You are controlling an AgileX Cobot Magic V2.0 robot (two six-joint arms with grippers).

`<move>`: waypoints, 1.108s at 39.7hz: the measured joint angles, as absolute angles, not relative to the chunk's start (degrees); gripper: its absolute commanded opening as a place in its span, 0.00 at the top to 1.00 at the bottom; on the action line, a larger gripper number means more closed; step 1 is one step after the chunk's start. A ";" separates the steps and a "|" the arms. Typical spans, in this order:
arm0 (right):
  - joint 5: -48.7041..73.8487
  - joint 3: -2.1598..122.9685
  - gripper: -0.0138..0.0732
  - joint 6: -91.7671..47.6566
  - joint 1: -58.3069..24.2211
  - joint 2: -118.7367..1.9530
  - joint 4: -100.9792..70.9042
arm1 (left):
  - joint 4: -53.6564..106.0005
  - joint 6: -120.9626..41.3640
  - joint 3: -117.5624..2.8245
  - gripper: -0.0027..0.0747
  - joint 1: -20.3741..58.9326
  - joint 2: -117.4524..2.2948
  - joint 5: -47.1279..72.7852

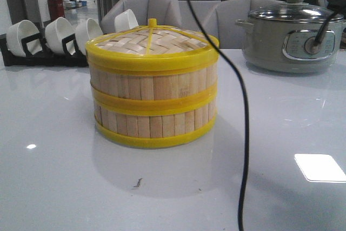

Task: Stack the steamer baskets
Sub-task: 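Open the right gripper and raise it away from the lid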

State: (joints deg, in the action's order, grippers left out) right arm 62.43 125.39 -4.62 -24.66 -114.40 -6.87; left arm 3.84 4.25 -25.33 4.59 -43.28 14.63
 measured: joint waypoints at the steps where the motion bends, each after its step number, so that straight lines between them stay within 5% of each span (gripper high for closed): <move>1: 62.95 125.39 0.56 -4.62 -23.95 -113.54 -6.70 | 3.84 4.25 -25.33 0.86 4.59 -43.28 14.63; 19: 66.86 114.82 0.56 -4.28 -15.46 -95.89 -5.56 | 3.84 4.25 -25.33 0.86 4.59 -43.28 14.01; 44: 62.10 85.90 0.56 -4.15 -14.98 -62.51 -1.95 | 3.84 4.25 -25.33 0.86 4.59 -43.28 13.70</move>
